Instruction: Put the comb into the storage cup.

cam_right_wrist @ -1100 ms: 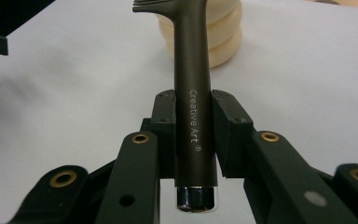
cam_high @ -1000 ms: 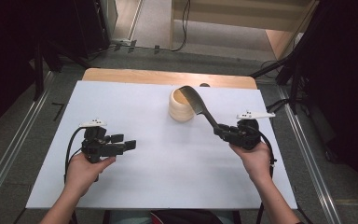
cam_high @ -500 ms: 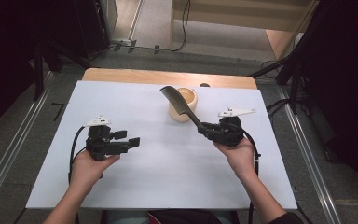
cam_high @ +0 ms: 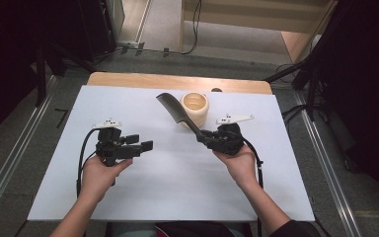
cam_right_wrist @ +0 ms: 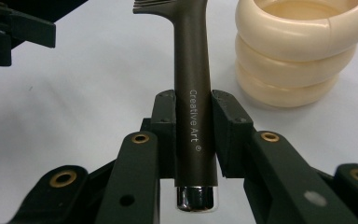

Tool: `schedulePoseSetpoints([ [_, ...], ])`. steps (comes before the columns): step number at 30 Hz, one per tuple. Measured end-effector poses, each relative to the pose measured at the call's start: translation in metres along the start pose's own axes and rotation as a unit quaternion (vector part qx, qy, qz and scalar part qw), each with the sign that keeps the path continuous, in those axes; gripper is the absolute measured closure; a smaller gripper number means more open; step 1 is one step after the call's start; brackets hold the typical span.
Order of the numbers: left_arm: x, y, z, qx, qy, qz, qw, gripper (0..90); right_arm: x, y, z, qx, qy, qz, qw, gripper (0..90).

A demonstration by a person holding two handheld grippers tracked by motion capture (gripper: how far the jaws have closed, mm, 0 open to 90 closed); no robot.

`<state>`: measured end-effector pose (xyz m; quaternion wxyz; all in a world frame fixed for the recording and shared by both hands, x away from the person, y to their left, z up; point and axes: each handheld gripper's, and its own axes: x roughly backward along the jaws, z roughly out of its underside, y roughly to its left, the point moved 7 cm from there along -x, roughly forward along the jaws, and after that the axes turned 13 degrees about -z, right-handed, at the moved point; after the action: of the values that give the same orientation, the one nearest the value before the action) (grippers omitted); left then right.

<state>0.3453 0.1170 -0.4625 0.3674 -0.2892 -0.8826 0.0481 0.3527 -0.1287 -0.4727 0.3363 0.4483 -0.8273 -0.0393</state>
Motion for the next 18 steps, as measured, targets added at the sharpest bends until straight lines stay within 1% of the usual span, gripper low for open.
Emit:
schedulePoseSetpoints([
  [1, -0.001, 0.000, -0.001, 0.001, -0.002, -0.002, 1.0000, 27.9, -0.001, 0.000, 0.000, 0.001, -0.001, 0.001, 1.0000, 70.3],
  [4, -0.003, -0.001, -0.003, 0.010, -0.005, 0.001, 0.9999, 27.9, -0.006, 0.003, 0.000, -0.002, -0.002, 0.003, 1.0000, 70.3],
  [8, -0.005, 0.000, -0.004, 0.013, -0.006, -0.001, 0.9999, 27.9, -0.013, 0.007, 0.000, -0.005, -0.004, 0.008, 1.0000, 70.3],
  [10, -0.006, 0.000, -0.005, 0.019, -0.008, -0.005, 0.9998, 27.9, -0.016, 0.009, 0.001, -0.006, -0.008, 0.011, 0.9999, 70.3],
  [12, -0.006, 0.001, -0.005, 0.021, -0.010, -0.005, 0.9997, 27.9, -0.019, 0.011, 0.001, -0.002, -0.013, 0.015, 0.9998, 70.3],
  [15, -0.008, 0.002, -0.007, 0.031, -0.015, -0.007, 0.9994, 27.9, -0.024, 0.014, 0.002, 0.002, -0.014, 0.018, 0.9997, 70.3],
  [18, -0.010, 0.002, -0.009, 0.040, -0.019, -0.007, 0.9990, 28.0, -0.029, 0.016, 0.004, -0.001, -0.015, 0.017, 0.9998, 70.3],
])
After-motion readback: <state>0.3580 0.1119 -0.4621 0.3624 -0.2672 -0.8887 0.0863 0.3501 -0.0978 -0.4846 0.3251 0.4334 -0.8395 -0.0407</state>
